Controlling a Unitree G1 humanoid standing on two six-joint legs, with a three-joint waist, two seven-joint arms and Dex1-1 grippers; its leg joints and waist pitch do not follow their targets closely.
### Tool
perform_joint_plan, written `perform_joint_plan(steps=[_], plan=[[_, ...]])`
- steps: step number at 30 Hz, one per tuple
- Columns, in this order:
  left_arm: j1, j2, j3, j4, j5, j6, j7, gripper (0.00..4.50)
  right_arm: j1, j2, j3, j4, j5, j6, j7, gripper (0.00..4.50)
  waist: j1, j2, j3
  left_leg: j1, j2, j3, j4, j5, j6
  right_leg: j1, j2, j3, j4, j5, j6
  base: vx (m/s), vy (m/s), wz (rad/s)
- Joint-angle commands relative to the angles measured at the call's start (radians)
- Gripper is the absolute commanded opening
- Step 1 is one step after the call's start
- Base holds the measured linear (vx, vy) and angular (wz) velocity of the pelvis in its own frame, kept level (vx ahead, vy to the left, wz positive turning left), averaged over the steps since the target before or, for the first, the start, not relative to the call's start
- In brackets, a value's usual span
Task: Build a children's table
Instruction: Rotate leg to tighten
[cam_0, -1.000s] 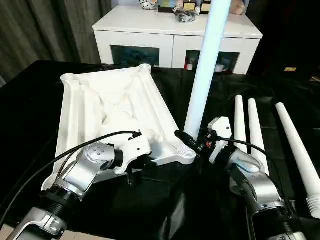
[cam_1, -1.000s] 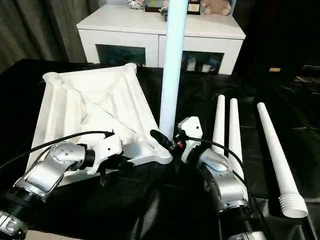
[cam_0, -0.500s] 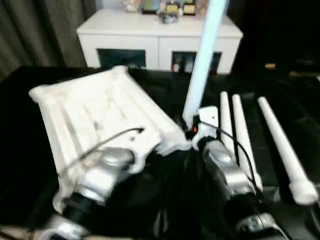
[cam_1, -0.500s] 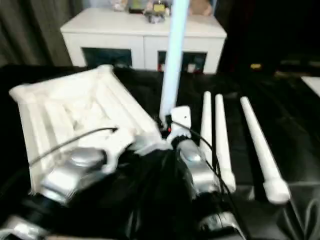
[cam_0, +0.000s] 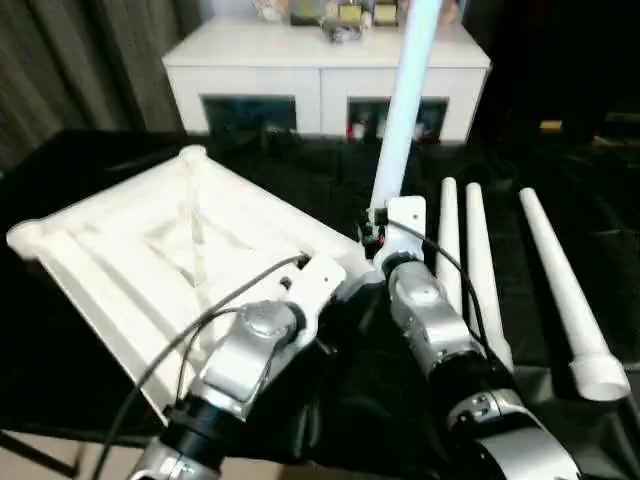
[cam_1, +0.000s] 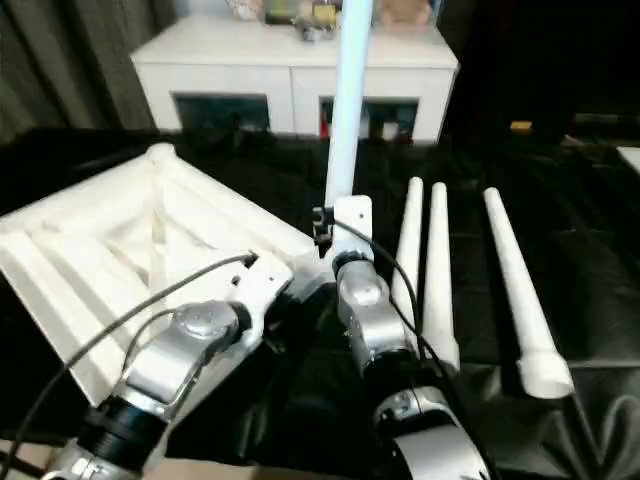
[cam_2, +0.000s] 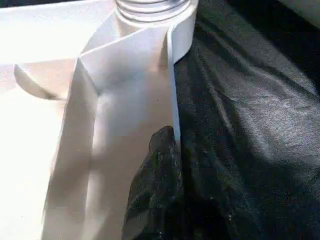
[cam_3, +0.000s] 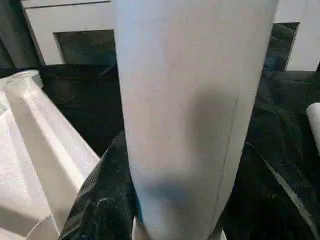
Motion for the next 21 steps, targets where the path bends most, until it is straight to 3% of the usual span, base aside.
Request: perform_joint_plan(steps=[1, 2, 4, 6, 8, 9, 10, 12, 14, 16, 17, 18, 19, 20, 21], plan=[[-0.04, 0.012, 0.005, -0.035, -0.008, -0.051, -0.02, 0.0, 0.081, -0.003, -0.035, 0.182, 0.004, 0.077, -0.006, 1.84, -0.01, 0.01, -0.023, -0.005, 0.045, -0.004, -0.088, -0.328, 0.029, 0.022, -0.07, 0.055, -0.106, -0.33, -0.087, 0.0, 0.0, 0.0], [-0.041, 0.015, 0.007, -0.034, -0.009, -0.054, -0.023, 0.0, 0.079, -0.002, -0.036, 0.183, 0.007, 0.069, 0.002, 1.84, -0.009, 0.006, -0.017, -0.011, 0.041, -0.001, -0.091, -0.325, 0.031, 0.024, -0.071, 0.054, -0.109, -0.369, -0.093, 0.0, 0.0, 0.0], [-0.041, 0.021, 0.009, -0.032, -0.012, -0.063, -0.028, 0.0, 0.077, -0.002, -0.032, 0.18, 0.004, 0.053, 0.01, 1.84, -0.015, 0.006, -0.015, -0.012, 0.039, -0.001, -0.091, -0.336, 0.023, 0.025, -0.073, 0.046, -0.117, -0.453, -0.069, 0.0, 0.0, 0.0], [-0.041, 0.024, 0.01, -0.031, -0.016, -0.068, -0.03, 0.0, 0.073, -0.006, -0.026, 0.182, -0.005, 0.036, 0.011, 1.84, -0.021, 0.009, -0.019, -0.019, 0.046, -0.007, -0.098, -0.339, 0.016, 0.033, -0.074, 0.046, -0.112, -0.4, -0.07, 0.0, 0.0, 0.0], [-0.04, 0.027, 0.009, -0.031, -0.019, -0.071, -0.033, 0.0, 0.07, -0.006, -0.027, 0.182, -0.001, 0.028, 0.022, 1.84, -0.023, 0.008, -0.018, -0.013, 0.047, -0.001, -0.096, -0.336, 0.016, 0.025, -0.074, 0.052, -0.112, -0.375, -0.093, 0.0, 0.0, 0.0], [-0.039, 0.03, 0.008, -0.031, -0.021, -0.075, -0.035, 0.0, 0.069, -0.002, -0.036, 0.175, 0.019, 0.021, 0.057, 2.19, -0.025, 0.008, -0.018, -0.013, 0.046, 0.0, -0.096, -0.332, 0.017, 0.025, -0.075, 0.054, -0.11, -0.371, -0.101, 0.0, 0.0, 0.0], [-0.038, 0.033, 0.007, -0.031, -0.022, -0.078, -0.038, 0.0, 0.068, -0.002, -0.041, 0.168, 0.025, 0.015, 0.061, 2.19, -0.027, 0.009, -0.019, -0.017, 0.048, 0.001, -0.097, -0.32, 0.018, 0.027, -0.077, 0.057, -0.107, -0.358, -0.114, 0.0, 0.0, 0.0], [-0.035, 0.043, 0.004, -0.035, -0.027, -0.083, -0.045, 0.0, 0.066, -0.003, -0.045, 0.154, 0.035, 0.002, 0.102, 2.56, -0.028, 0.007, -0.021, -0.023, 0.05, 0.005, -0.098, -0.283, 0.02, 0.03, -0.077, 0.064, -0.1, -0.324, -0.135, 0.0, 0.0, 0.0], [-0.034, 0.048, 0.004, -0.037, -0.03, -0.084, -0.048, 0.0, 0.064, -0.005, -0.046, 0.146, 0.04, -0.004, 0.122, 2.59, -0.024, 0.008, -0.028, -0.018, 0.05, 0.011, -0.094, -0.242, 0.019, 0.025, -0.079, 0.071, -0.099, -0.302, -0.158, 0.0, 0.0, 0.0], [-0.033, 0.058, 0.002, -0.038, -0.03, -0.091, -0.059, 0.0, 0.062, -0.007, -0.043, 0.128, 0.044, -0.015, 0.148, 2.72, -0.02, -0.002, -0.032, -0.029, 0.05, 0.017, -0.093, -0.178, 0.037, 0.029, -0.076, 0.077, -0.088, -0.252, -0.181, 0.0, 0.0, 0.0], [-0.032, 0.063, 0.003, -0.037, -0.031, -0.094, -0.062, 0.0, 0.063, -0.01, -0.04, 0.113, 0.044, -0.02, 0.16, 2.9, -0.02, 0.001, -0.029, -0.025, 0.049, 0.021, -0.094, -0.2, 0.04, 0.023, -0.074, 0.077, -0.092, -0.288, -0.182, 0.0, 0.0, 0.0], [-0.032, 0.066, 0.003, -0.036, -0.032, -0.097, -0.064, 0.0, 0.064, -0.011, -0.038, 0.104, 0.043, -0.023, 0.167, 2.99, -0.025, 0.001, -0.025, -0.016, 0.043, 0.023, -0.092, -0.293, 0.034, 0.007, -0.07, 0.076, -0.107, -0.441, -0.149, 0.0, 0.0, 0.0], [-0.031, 0.073, 0.004, -0.037, -0.034, -0.104, -0.07, 0.0, 0.067, -0.014, -0.033, 0.083, 0.042, -0.029, 0.186, 3.09, -0.026, 0.001, -0.028, -0.023, 0.043, 0.02, -0.094, -0.291, 0.034, 0.012, -0.071, 0.076, -0.108, -0.449, -0.138, 0.0, 0.0, 0.0], [-0.031, 0.078, 0.005, -0.039, -0.036, -0.107, -0.074, 0.0, 0.071, -0.017, -0.028, 0.061, 0.04, -0.032, 0.198, 3.09, -0.025, 0.001, -0.035, -0.036, 0.047, 0.016, -0.096, -0.246, 0.034, 0.021, -0.072, 0.08, -0.1, -0.393, -0.136, 0.0, 0.0, 0.0], [-0.031, 0.083, 0.007, -0.04, -0.039, -0.11, -0.079, 0.0, 0.077, -0.019, -0.026, 0.038, 0.044, -0.03, 0.22, 3.22, -0.023, 0.002, -0.039, -0.037, 0.048, 0.017, -0.095, -0.211, 0.035, 0.021, -0.071, 0.082, -0.097, -0.343, -0.146, 0.0, 0.0, 0.0]])
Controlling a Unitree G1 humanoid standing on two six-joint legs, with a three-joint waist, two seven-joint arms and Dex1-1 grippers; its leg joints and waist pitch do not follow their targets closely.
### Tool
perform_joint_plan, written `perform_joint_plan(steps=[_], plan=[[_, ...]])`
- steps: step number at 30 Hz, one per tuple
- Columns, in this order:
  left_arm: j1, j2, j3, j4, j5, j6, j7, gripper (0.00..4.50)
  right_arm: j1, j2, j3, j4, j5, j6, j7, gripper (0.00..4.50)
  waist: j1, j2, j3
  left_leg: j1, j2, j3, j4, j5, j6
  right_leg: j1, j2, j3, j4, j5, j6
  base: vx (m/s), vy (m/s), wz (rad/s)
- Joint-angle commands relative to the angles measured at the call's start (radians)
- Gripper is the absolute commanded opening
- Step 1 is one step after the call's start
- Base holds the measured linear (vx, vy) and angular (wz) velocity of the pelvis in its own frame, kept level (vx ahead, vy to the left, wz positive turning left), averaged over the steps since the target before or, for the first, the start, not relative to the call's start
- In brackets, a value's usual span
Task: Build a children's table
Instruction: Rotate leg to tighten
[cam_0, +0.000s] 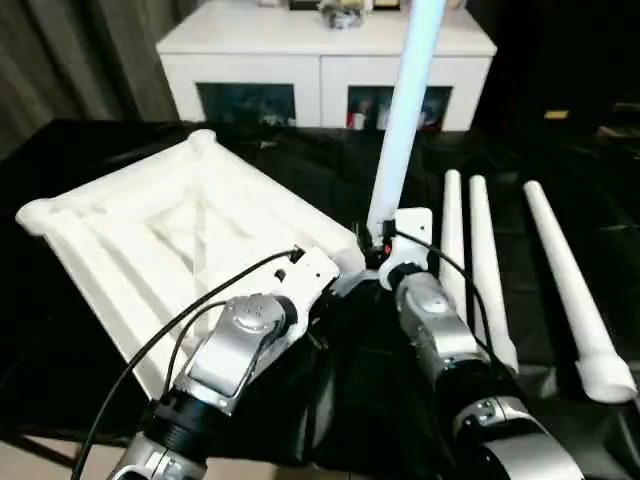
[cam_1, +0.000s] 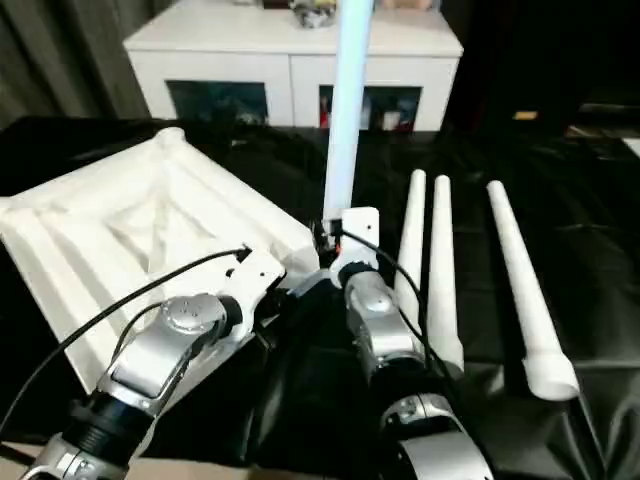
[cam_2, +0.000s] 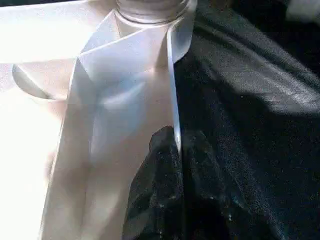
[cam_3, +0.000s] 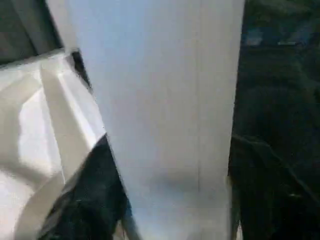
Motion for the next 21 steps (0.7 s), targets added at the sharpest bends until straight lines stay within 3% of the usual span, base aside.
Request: perform_joint_plan(steps=[1, 2, 3, 4, 5, 6, 8, 9, 12, 13, 15, 18, 21], plan=[[-0.022, 0.022, 0.006, -0.021, -0.004, -0.055, -0.016, 0.0, 0.032, -0.003, 0.013, -0.013, 0.011, 0.046, 0.047, 3.22, 0.004, -0.004, -0.055, -0.018, 0.051, -0.01, -0.083, -0.162, 0.052, 0.038, -0.064, 0.059, -0.07, -0.292, -0.148, 0.0, 0.0, 0.0], [-0.022, 0.03, 0.006, -0.023, -0.006, -0.06, -0.024, 0.0, 0.04, -0.008, 0.014, -0.038, 0.015, 0.047, 0.064, 3.44, 0.005, -0.004, -0.058, -0.02, 0.051, -0.008, -0.081, -0.129, 0.063, 0.039, -0.06, 0.058, -0.062, -0.238, -0.167, 0.0, 0.0, 0.0], [-0.022, 0.038, 0.005, -0.024, -0.008, -0.066, -0.033, 0.0, 0.049, -0.013, 0.017, -0.064, 0.019, 0.051, 0.085, 3.49, 0.003, -0.004, -0.048, -0.023, 0.048, 0.003, -0.084, -0.224, 0.082, 0.027, -0.054, 0.055, -0.074, -0.313, -0.188, 0.0, 0.0, 0.0], [-0.021, 0.045, 0.005, -0.025, -0.013, -0.07, -0.044, 0.0, 0.061, -0.02, 0.024, -0.094, 0.025, 0.057, 0.111, 3.52, 0.001, -0.003, -0.048, -0.021, 0.047, 0.004, -0.084, -0.264, 0.073, 0.023, -0.053, 0.055, -0.077, -0.365, -0.181, 0.0, 0.0, 0.0], [-0.02, 0.053, 0.006, -0.027, -0.017, -0.071, -0.054, 0.0, 0.076, -0.03, 0.033, -0.131, 0.028, 0.066, 0.136, 3.6, -0.001, -0.006, -0.057, -0.03, 0.045, 0.001, -0.084, -0.256, 0.064, 0.031, -0.056, 0.057, -0.076, -0.368, -0.169, 0.0, 0.0, 0.0], [-0.02, 0.066, 0.005, -0.025, -0.019, -0.081, -0.071, 0.0, 0.097, -0.045, 0.047, -0.183, 0.033, 0.083, 0.17, 3.6, 0.005, -0.007, -0.061, -0.032, 0.044, 0.001, -0.082, -0.22, 0.067, 0.037, -0.053, 0.057, -0.072, -0.326, -0.164, 0.067, -0.022, 0.06], [-0.02, 0.085, -0.001, -0.021, -0.019, -0.106, -0.096, 0.0, 0.122, -0.066, 0.065, -0.243, 0.038, 0.105, 0.211, 3.92, 0.008, -0.003, -0.072, -0.036, 0.044, 0.006, -0.066, -0.05, 0.109, 0.038, -0.049, 0.058, -0.044, -0.095, -0.221, 0.065, -0.02, 0.09], [-0.02, 0.097, -0.002, -0.019, -0.023, -0.125, -0.113, 0.0, 0.14, -0.08, 0.072, -0.284, 0.044, 0.125, 0.231, 3.92, 0.006, -0.006, -0.076, -0.049, 0.04, 0.007, -0.056, 0.027, 0.139, 0.045, -0.048, 0.057, -0.03, 0.001, -0.248, 0.06, -0.012, 0.04], [-0.024, 0.135, -0.007, -0.009, -0.04, -0.166, -0.173, 0.0, 0.185, -0.135, 0.084, -0.392, 0.041, 0.178, 0.274, 4.27, 0.014, -0.005, -0.082, -0.046, 0.037, 0.01, -0.042, 0.112, 0.191, 0.044, -0.047, 0.057, -0.015, 0.107, -0.276, 0.036, -0.003, 0.0], [-0.024, 0.15, -0.012, -0.01, -0.045, -0.181, -0.199, 0.0, 0.198, -0.154, 0.089, -0.421, 0.041, 0.19, 0.294, 4.33, 0.016, -0.006, -0.09, -0.05, 0.035, 0.009, -0.034, 0.164, 0.219, 0.047, -0.047, 0.056, -0.004, 0.157, -0.284, 0.0, 0.0, 0.0], [-0.019, 0.181, -0.023, -0.016, -0.054, -0.219, -0.248, 0.0, 0.225, -0.184, 0.093, -0.486, 0.048, 0.224, 0.331, 4.33, 0.025, -0.002, -0.087, -0.051, 0.039, 0.01, -0.027, 0.194, 0.266, 0.038, -0.046, 0.054, -0.003, 0.159, -0.288, 0.0, 0.0, 0.0], [-0.013, 0.213, -0.033, -0.024, -0.062, -0.232, -0.299, 0.0, 0.249, -0.219, 0.098, -0.548, 0.066, 0.257, 0.377, 4.33, 0.029, -0.001, -0.079, -0.05, 0.046, 0.011, -0.031, 0.117, 0.243, 0.035, -0.046, 0.053, -0.012, 0.031, -0.282, 0.0, 0.0, 0.0], [-0.013, 0.245, -0.038, -0.018, -0.058, -0.241, -0.331, 0.0, 0.266, -0.257, 0.105, -0.599, 0.08, 0.283, 0.431, 4.33, 0.031, 0.001, -0.069, -0.043, 0.051, 0.014, -0.042, -0.018, 0.165, 0.03, -0.045, 0.056, -0.027, -0.106, -0.257, 0.0, 0.0, 0.0]])
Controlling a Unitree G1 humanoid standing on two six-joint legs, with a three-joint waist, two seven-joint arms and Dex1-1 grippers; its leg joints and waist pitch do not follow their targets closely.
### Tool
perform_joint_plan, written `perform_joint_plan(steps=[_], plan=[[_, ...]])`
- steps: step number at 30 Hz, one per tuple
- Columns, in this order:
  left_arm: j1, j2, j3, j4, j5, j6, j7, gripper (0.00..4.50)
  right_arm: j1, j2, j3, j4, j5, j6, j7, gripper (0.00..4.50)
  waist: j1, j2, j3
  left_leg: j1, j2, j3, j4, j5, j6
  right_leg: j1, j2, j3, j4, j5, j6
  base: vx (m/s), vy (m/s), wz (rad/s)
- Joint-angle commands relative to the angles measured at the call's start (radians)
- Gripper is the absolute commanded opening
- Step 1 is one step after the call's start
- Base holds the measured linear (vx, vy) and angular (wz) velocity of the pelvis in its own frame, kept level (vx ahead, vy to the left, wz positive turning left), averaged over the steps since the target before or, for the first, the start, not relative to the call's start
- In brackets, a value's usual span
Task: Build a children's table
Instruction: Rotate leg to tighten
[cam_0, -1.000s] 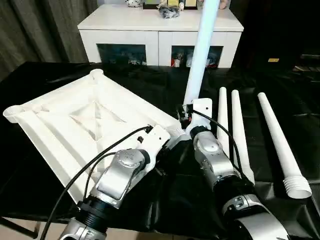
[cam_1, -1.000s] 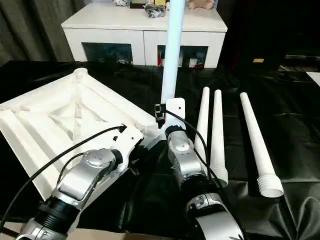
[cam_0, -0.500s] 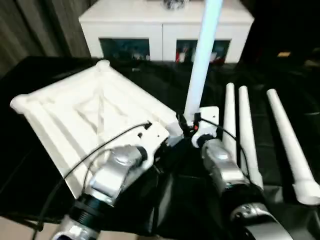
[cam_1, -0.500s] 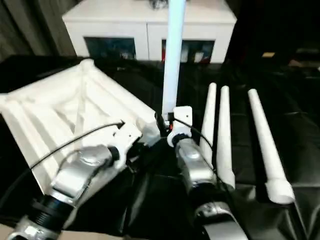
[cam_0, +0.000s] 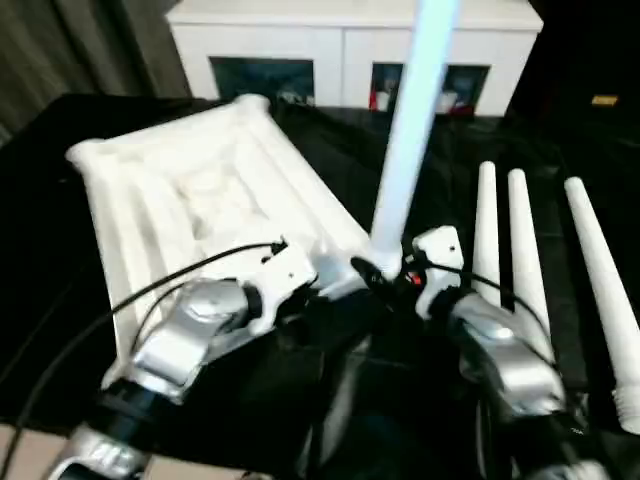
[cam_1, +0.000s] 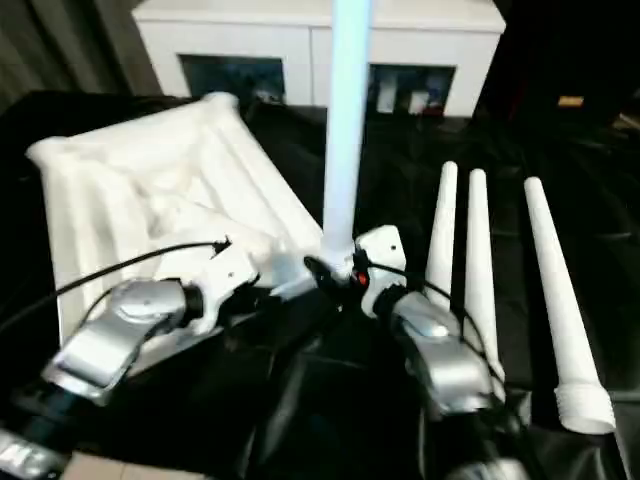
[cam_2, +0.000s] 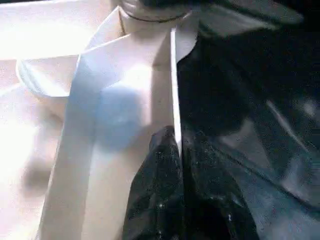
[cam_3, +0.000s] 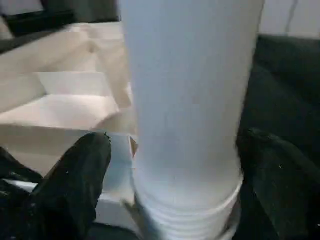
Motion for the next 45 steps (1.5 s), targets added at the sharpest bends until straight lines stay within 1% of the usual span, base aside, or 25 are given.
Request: perform_joint_plan(steps=[1, 2, 3, 4, 5, 6, 7, 8, 9, 11, 14, 15, 16, 19, 21, 22, 24, 27, 29, 30, 32, 35, 37, 42, 45], plan=[[-0.003, 0.013, -0.015, -0.004, 0.006, -0.033, -0.022, 0.0, 0.008, -0.015, 0.012, -0.041, 0.014, 0.023, 0.029, 4.33, 0.0, -0.006, -0.063, 0.001, 0.037, 0.002, -0.068, -0.111, 0.119, 0.071, -0.045, 0.052, -0.062, -0.193, -0.254, 0.0, 0.0, 0.0], [-0.003, 0.022, -0.012, 0.002, 0.005, -0.045, -0.031, 0.0, 0.013, -0.029, 0.016, -0.062, 0.018, 0.036, 0.04, 4.33, 0.0, -0.007, -0.062, 0.0, 0.034, 0.004, -0.07, -0.148, 0.093, 0.072, -0.044, 0.054, -0.066, -0.228, -0.237, 0.0, 0.0, 0.0], [-0.003, 0.027, -0.012, 0.002, 0.004, -0.049, -0.037, 0.0, 0.016, -0.034, 0.017, -0.071, 0.02, 0.041, 0.045, 4.33, 0.0, -0.007, -0.062, 0.001, 0.034, 0.004, -0.071, -0.158, 0.082, 0.073, -0.045, 0.055, -0.067, -0.242, -0.227, 0.0, 0.0, 0.0], [0.0, 0.037, -0.015, -0.002, -0.004, -0.059, -0.056, 0.0, 0.02, -0.044, 0.02, -0.086, 0.022, 0.052, 0.054, 4.33, -0.001, -0.007, -0.064, -0.001, 0.034, 0.003, -0.071, -0.156, 0.067, 0.075, -0.045, 0.056, -0.066, -0.244, -0.215, 0.0, 0.0, 0.0], [0.002, 0.044, -0.016, -0.002, -0.01, -0.068, -0.072, 0.0, 0.023, -0.05, 0.022, -0.1, 0.023, 0.063, 0.062, 4.33, -0.001, -0.009, -0.065, -0.008, 0.032, 0.001, -0.072, -0.14, 0.064, 0.08, -0.045, 0.055, -0.064, -0.234, -0.204, 0.0, 0.0, 0.0], [0.002, 0.047, -0.016, -0.003, -0.012, -0.074, -0.079, 0.0, 0.026, -0.056, 0.024, -0.109, 0.021, 0.069, 0.069, 4.33, -0.001, -0.009, -0.067, -0.008, 0.032, 0.001, -0.07, -0.128, 0.062, 0.079, -0.045, 0.055, -0.062, -0.226, -0.2, 0.0, 0.0, 0.0], [0.002, 0.05, -0.011, -0.001, -0.014, -0.076, -0.08, 0.0, 0.029, -0.067, 0.031, -0.118, 0.016, 0.079, 0.082, 4.33, -0.001, -0.009, -0.068, -0.007, 0.031, 0.001, -0.069, -0.119, 0.062, 0.079, -0.044, 0.055, -0.061, -0.215, -0.201, 0.0, 0.0, 0.0], [0.002, 0.051, -0.009, -0.001, -0.015, -0.077, -0.081, 0.0, 0.031, -0.074, 0.034, -0.123, 0.014, 0.085, 0.091, 4.33, 0.0, -0.013, -0.071, -0.008, 0.031, 0.001, -0.065, -0.091, 0.067, 0.08, -0.045, 0.056, -0.054, -0.18, -0.208, 0.0, 0.0, 0.0], [0.001, 0.054, -0.008, 0.0, -0.018, -0.081, -0.085, 0.0, 0.033, -0.083, 0.039, -0.13, 0.011, 0.088, 0.102, 4.33, 0.001, -0.012, -0.072, -0.007, 0.031, 0.002, -0.064, -0.079, 0.071, 0.079, -0.044, 0.057, -0.053, -0.163, -0.213, 0.0, 0.0, 0.0], [0.002, 0.059, -0.005, 0.0, -0.024, -0.088, -0.095, 0.0, 0.038, -0.099, 0.048, -0.14, 0.01, 0.098, 0.124, 4.33, 0.003, -0.014, -0.077, -0.01, 0.029, 0.002, -0.058, -0.032, 0.092, 0.082, -0.043, 0.056, -0.043, -0.088, -0.235, 0.0, 0.0, 0.0], [0.003, 0.071, -0.001, 0.001, -0.033, -0.097, -0.112, 0.0, 0.043, -0.126, 0.061, -0.151, 0.009, 0.109, 0.155, 4.33, 0.004, -0.014, -0.08, -0.012, 0.027, 0.002, -0.052, 0.005, 0.118, 0.084, -0.043, 0.055, -0.037, -0.037, -0.25, 0.0, 0.0, 0.0], [0.003, 0.074, 0.0, 0.002, -0.034, -0.099, -0.114, 0.0, 0.042, -0.132, 0.064, -0.151, 0.009, 0.11, 0.161, 4.33, 0.005, -0.015, -0.08, -0.013, 0.027, 0.002, -0.051, 0.014, 0.131, 0.084, -0.044, 0.054, -0.036, -0.035, -0.255, 0.0, 0.0, 0.0], [0.003, 0.076, 0.0, 0.002, -0.034, -0.099, -0.118, 0.0, 0.041, -0.138, 0.067, -0.148, 0.006, 0.109, 0.166, 4.33, 0.005, -0.015, -0.079, -0.013, 0.028, 0.002, -0.051, 0.008, 0.133, 0.082, -0.044, 0.054, -0.038, -0.047, -0.256, 0.0, 0.0, 0.0], [0.004, 0.082, -0.003, 0.001, -0.038, -0.104, -0.13, 0.0, 0.036, -0.145, 0.066, -0.141, 0.001, 0.114, 0.169, 4.33, 0.007, -0.015, -0.077, -0.012, 0.029, 0.002, -0.052, -0.02, 0.125, 0.082, -0.044, 0.054, -0.043, -0.101, -0.248, 0.0, 0.0, 0.0], [0.007, 0.084, -0.004, -0.006, -0.044, -0.104, -0.137, 0.0, 0.027, -0.143, 0.058, -0.131, 0.003, 0.117, 0.166, 4.33, 0.007, -0.017, -0.076, -0.012, 0.03, 0.002, -0.052, -0.046, 0.105, 0.082, -0.045, 0.055, -0.045, -0.143, -0.235, 0.0, 0.0, 0.0], [0.007, 0.084, -0.004, -0.006, -0.044, -0.104, -0.137, 0.0, 0.027, -0.143, 0.058, -0.13, 0.003, 0.117, 0.166, 4.33, 0.008, -0.016, -0.076, -0.012, 0.03, 0.002, -0.052, -0.046, 0.102, 0.082, -0.045, 0.055, -0.044, -0.143, -0.234, 0.0, 0.0, 0.0], [0.01, 0.085, -0.005, -0.015, -0.05, -0.101, -0.143, 0.0, 0.023, -0.14, 0.054, -0.125, 0.011, 0.121, 0.167, 4.05, 0.008, -0.016, -0.076, -0.013, 0.029, 0.002, -0.051, -0.051, 0.095, 0.081, -0.045, 0.055, -0.044, -0.148, -0.23, 0.0, 0.0, 0.0], [0.013, 0.085, -0.008, -0.02, -0.052, -0.1, -0.146, 0.0, 0.021, -0.142, 0.057, -0.12, 0.01, 0.12, 0.17, 3.85, 0.01, -0.018, -0.076, -0.014, 0.028, 0.002, -0.05, -0.053, 0.09, 0.082, -0.044, 0.055, -0.043, -0.151, -0.226, 0.0, 0.0, 0.0], [0.014, 0.085, -0.009, -0.021, -0.052, -0.1, -0.148, 0.0, 0.021, -0.144, 0.06, -0.118, 0.01, 0.12, 0.173, 3.55, 0.01, -0.017, -0.076, -0.015, 0.028, 0.001, -0.049, -0.055, 0.088, 0.082, -0.044, 0.055, -0.043, -0.16, -0.222, 0.0, 0.0, 0.0], [0.015, 0.085, -0.009, -0.023, -0.053, -0.099, -0.15, 0.0, 0.021, -0.145, 0.062, -0.117, 0.01, 0.121, 0.175, 3.5, 0.012, -0.014, -0.076, -0.014, 0.028, 0.001, -0.049, -0.057, 0.086, 0.082, -0.045, 0.055, -0.044, -0.164, -0.221, 0.0, 0.0, 0.0], [0.015, 0.085, -0.01, -0.024, -0.053, -0.099, -0.151, 0.0, 0.023, -0.146, 0.065, -0.115, 0.009, 0.12, 0.18, 3.27, 0.011, -0.015, -0.076, -0.014, 0.028, 0.001, -0.049, -0.063, 0.083, 0.081, -0.044, 0.055, -0.044, -0.169, -0.218, 0.0, 0.0, 0.0], [0.015, 0.086, -0.011, -0.025, -0.054, -0.099, -0.154, 0.0, 0.028, -0.15, 0.074, -0.11, 0.004, 0.117, 0.191, 3.11, 0.013, -0.015, -0.078, -0.013, 0.028, 0.001, -0.048, -0.059, 0.081, 0.081, -0.043, 0.055, -0.042, -0.159, -0.219, 0.0, 0.0, 0.0], [0.014, 0.086, -0.011, -0.025, -0.054, -0.099, -0.155, 0.0, 0.028, -0.151, 0.075, -0.109, 0.002, 0.117, 0.192, 2.85, 0.014, -0.015, -0.078, -0.014, 0.027, 0.0, -0.047, -0.055, 0.082, 0.082, -0.043, 0.055, -0.041, -0.15, -0.221, 0.0, 0.0, 0.0], [0.017, 0.086, -0.013, -0.026, -0.053, -0.099, -0.156, 0.0, 0.032, -0.158, 0.087, -0.1, -0.011, 0.108, 0.203, 2.73, 0.017, -0.015, -0.08, -0.015, 0.027, 0.0, -0.045, -0.038, 0.09, 0.083, -0.043, 0.054, -0.037, -0.125, -0.228, 0.0, 0.0, 0.0], [0.02, 0.085, -0.013, -0.026, -0.051, -0.099, -0.156, 0.0, 0.033, -0.162, 0.092, -0.096, -0.018, 0.103, 0.208, 2.72, 0.017, -0.016, -0.08, -0.014, 0.027, 0.001, -0.044, -0.042, 0.09, 0.082, -0.043, 0.054, -0.038, -0.13, -0.228, 0.0, 0.0, 0.0]])
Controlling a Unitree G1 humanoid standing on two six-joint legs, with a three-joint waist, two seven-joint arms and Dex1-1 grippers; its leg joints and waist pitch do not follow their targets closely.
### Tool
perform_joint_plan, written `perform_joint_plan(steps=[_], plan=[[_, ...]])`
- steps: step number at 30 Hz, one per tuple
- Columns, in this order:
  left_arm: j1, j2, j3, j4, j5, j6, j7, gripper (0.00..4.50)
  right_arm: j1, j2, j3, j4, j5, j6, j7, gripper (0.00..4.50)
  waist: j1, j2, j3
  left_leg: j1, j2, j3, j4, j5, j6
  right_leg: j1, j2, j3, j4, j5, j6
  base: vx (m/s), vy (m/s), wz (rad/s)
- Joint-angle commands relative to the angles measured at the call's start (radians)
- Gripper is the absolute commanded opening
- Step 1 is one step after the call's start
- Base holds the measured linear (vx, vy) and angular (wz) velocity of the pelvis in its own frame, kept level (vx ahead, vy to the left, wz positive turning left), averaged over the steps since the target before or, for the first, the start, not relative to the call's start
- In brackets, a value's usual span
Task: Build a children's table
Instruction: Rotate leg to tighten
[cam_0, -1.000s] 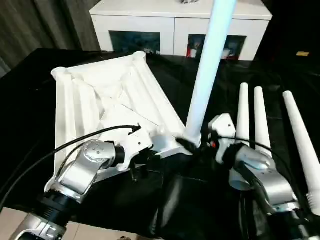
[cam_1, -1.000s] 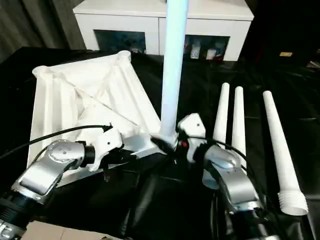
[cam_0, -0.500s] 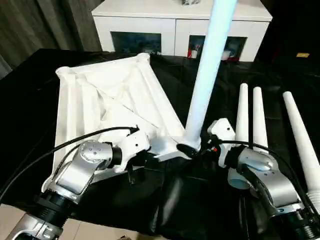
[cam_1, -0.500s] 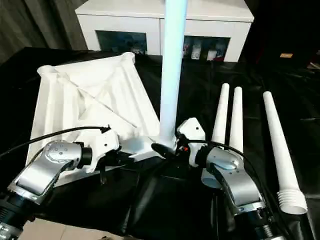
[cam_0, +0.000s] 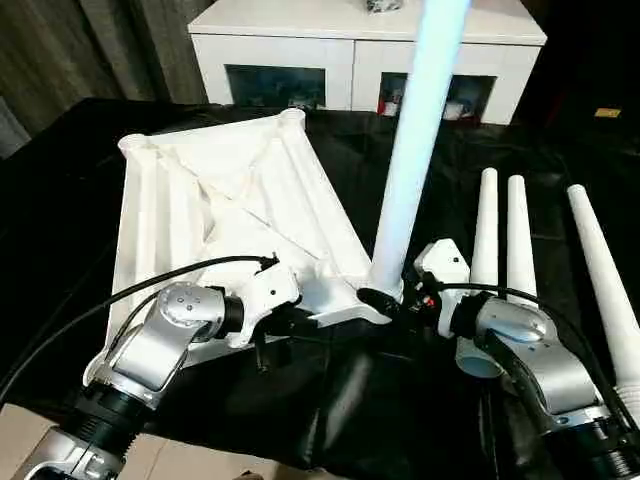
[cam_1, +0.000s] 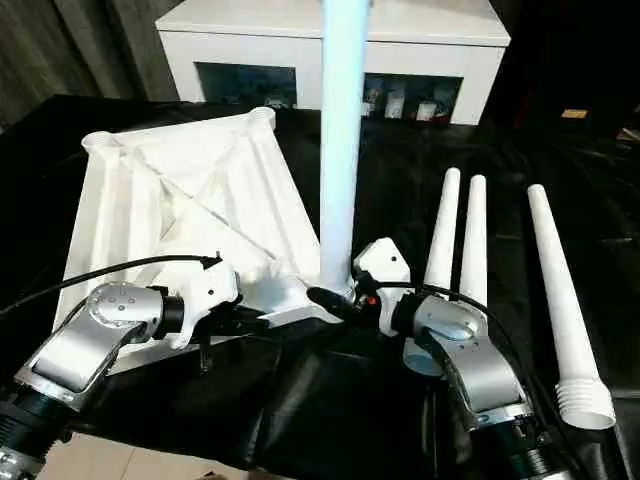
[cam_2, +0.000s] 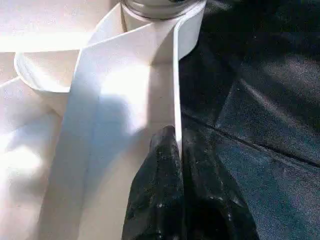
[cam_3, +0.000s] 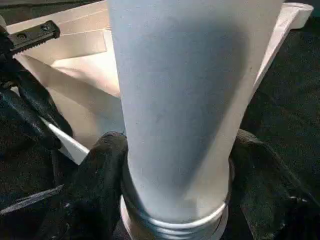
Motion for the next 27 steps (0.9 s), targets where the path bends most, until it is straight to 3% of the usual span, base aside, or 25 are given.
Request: perform_joint_plan(steps=[1, 6, 8, 11, 20, 27], plan=[[-0.001, 0.007, -0.003, -0.044, -0.009, -0.018, -0.013, 0.0, -0.002, -0.011, 0.023, 0.024, -0.019, -0.001, 0.018, 2.72, 0.0, -0.012, -0.079, -0.009, 0.022, -0.001, -0.064, -0.045, 0.095, 0.081, -0.043, 0.049, -0.056, -0.133, -0.228, 0.0, 0.0, 0.0], [-0.003, 0.007, -0.003, -0.045, -0.01, -0.015, -0.014, 0.0, -0.003, -0.006, 0.019, 0.037, -0.025, -0.005, 0.004, 2.72, 0.001, -0.012, -0.079, -0.008, 0.023, -0.002, -0.064, -0.048, 0.093, 0.08, -0.042, 0.049, -0.055, -0.129, -0.23, 0.0, 0.0, 0.0], [-0.005, 0.005, -0.003, -0.044, -0.01, -0.014, -0.014, 0.0, -0.005, 0.004, 0.01, 0.042, -0.016, 0.004, -0.004, 3.28, 0.001, -0.012, -0.079, -0.009, 0.022, -0.001, -0.064, -0.056, 0.091, 0.081, -0.042, 0.049, -0.056, -0.131, -0.232, 0.0, 0.0, 0.0], [-0.009, 0.004, -0.004, -0.039, -0.008, -0.017, -0.015, 0.0, -0.009, 0.006, 0.009, 0.048, -0.035, -0.01, -0.026, 3.5, 0.001, -0.011, -0.079, -0.008, 0.022, -0.002, -0.064, -0.065, 0.084, 0.081, -0.042, 0.049, -0.057, -0.143, -0.228, 0.0, 0.0, 0.0], [-0.016, 0.005, -0.006, -0.031, -0.003, -0.022, -0.014, 0.0, -0.017, 0.008, 0.011, 0.067, -0.048, -0.023, -0.028, 3.5, 0.001, -0.01, -0.08, -0.008, 0.022, -0.002, -0.063, -0.061, 0.083, 0.082, -0.042, 0.049, -0.054, -0.121, -0.234, 0.0, 0.0, 0.0], [-0.014, 0.007, -0.003, -0.033, -0.003, -0.021, -0.014, 0.0, -0.018, 0.018, 0.005, 0.072, -0.033, -0.016, -0.024, 2.89, 0.001, -0.01, -0.08, -0.009, 0.021, -0.003, -0.063, -0.065, 0.084, 0.083, -0.042, 0.048, -0.054, -0.127, -0.236, 0.0, 0.0, 0.0]])
